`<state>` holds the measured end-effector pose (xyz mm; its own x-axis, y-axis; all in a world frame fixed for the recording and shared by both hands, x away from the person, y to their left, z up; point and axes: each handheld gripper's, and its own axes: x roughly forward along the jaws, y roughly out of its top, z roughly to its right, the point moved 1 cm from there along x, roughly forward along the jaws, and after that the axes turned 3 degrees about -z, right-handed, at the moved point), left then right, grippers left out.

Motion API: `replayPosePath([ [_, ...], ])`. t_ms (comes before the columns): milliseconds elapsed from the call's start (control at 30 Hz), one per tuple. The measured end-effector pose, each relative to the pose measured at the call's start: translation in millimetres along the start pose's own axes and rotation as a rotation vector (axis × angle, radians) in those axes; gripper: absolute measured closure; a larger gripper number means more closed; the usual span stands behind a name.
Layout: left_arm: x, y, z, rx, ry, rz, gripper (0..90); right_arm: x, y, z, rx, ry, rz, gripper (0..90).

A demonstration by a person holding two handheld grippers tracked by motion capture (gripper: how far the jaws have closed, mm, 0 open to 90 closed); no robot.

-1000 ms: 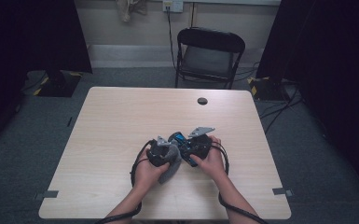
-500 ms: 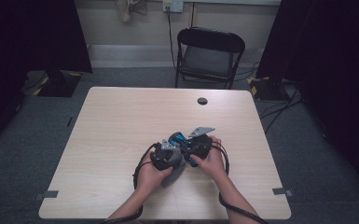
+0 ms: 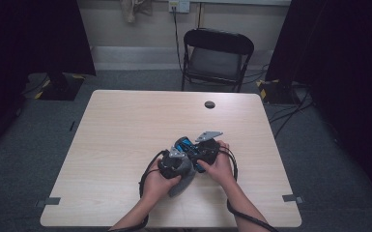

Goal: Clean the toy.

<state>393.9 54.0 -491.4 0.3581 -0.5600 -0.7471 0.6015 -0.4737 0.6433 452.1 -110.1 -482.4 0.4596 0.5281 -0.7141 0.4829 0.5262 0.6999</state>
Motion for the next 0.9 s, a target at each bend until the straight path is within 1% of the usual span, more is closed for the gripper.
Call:
replayPosePath([
  [33, 0.2, 0.0, 1.0, -0.002, -0.002, 0.000, 72.0, 0.0, 0.0, 0.0, 0.000, 0.000, 0.000, 44.4],
  [133, 0.6, 0.2, 3.7, 0.011, -0.007, -0.007, 72.0, 0.2, 0.2, 0.2, 0.000, 0.001, 0.000, 44.4],
  [400, 1.6, -0.4, 8.4, 0.014, -0.017, -0.004, 72.0, 0.1, 0.3, 0.0, 0.000, 0.000, -0.002, 44.4],
  [467, 2.1, -0.4, 10.9, 0.023, -0.019, -0.006, 72.0, 0.2, 0.5, -0.1, 0.000, 0.000, -0.003, 44.3],
  [700, 4.0, 0.2, 18.8, 0.039, -0.044, -0.014, 72.0, 0.1, 0.4, 0.0, -0.002, -0.001, -0.003, 44.4],
  [900, 4.8, 0.4, 20.3, 0.037, -0.049, -0.013, 72.0, 0.0, 0.2, -0.1, 0.000, 0.000, -0.001, 44.4],
])
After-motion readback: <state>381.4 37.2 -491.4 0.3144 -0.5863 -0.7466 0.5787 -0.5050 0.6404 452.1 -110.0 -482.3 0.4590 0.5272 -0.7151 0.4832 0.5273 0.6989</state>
